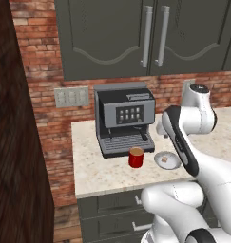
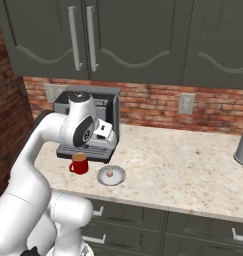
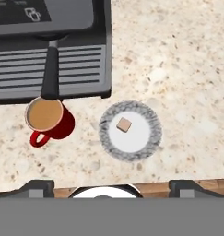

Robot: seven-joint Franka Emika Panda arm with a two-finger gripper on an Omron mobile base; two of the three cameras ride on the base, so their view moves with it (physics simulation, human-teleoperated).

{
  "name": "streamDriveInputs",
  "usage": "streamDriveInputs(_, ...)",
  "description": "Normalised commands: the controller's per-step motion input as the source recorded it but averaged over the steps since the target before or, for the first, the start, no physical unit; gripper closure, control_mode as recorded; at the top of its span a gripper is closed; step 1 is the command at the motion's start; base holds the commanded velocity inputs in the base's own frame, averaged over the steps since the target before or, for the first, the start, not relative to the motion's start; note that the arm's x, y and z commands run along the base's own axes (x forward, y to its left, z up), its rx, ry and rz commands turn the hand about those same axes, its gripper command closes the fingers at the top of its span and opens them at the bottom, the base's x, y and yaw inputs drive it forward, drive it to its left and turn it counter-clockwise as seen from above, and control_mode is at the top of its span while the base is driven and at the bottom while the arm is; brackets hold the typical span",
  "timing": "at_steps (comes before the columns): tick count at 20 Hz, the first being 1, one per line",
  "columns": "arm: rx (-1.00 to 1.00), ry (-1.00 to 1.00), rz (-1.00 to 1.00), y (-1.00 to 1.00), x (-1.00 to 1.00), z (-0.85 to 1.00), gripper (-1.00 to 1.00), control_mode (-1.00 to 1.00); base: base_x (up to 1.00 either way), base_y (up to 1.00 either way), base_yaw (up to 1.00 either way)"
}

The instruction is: Take a sugar cube from the saucer and place it inside the coffee. Then, grab milk from the fridge and place it next to the coffee on the counter to sweeten the coffee.

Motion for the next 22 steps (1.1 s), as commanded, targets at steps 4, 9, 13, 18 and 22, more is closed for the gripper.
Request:
streamDriveInputs(4,0.00,0.00,0.00,-0.19,0.00,-0.55,-1.00,-1.00,0.00,0.00,0.00)
streamDriveInputs(9,0.00,0.00,0.12,-0.02,0.00,-0.41,-1.00,-1.00,0.00,0.00,0.00)
streamDriveInputs(13,0.00,0.00,0.19,-0.03,0.00,-0.28,-1.00,-1.00,0.00,0.00,0.00)
streamDriveInputs(18,0.00,0.00,0.21,-0.17,0.00,-0.28,-1.00,-1.00,0.00,0.00,0.00)
streamDriveInputs(22,0.00,0.01,0.21,-0.12,0.03,-0.23,-1.00,-1.00,0.00,0.00,0.00)
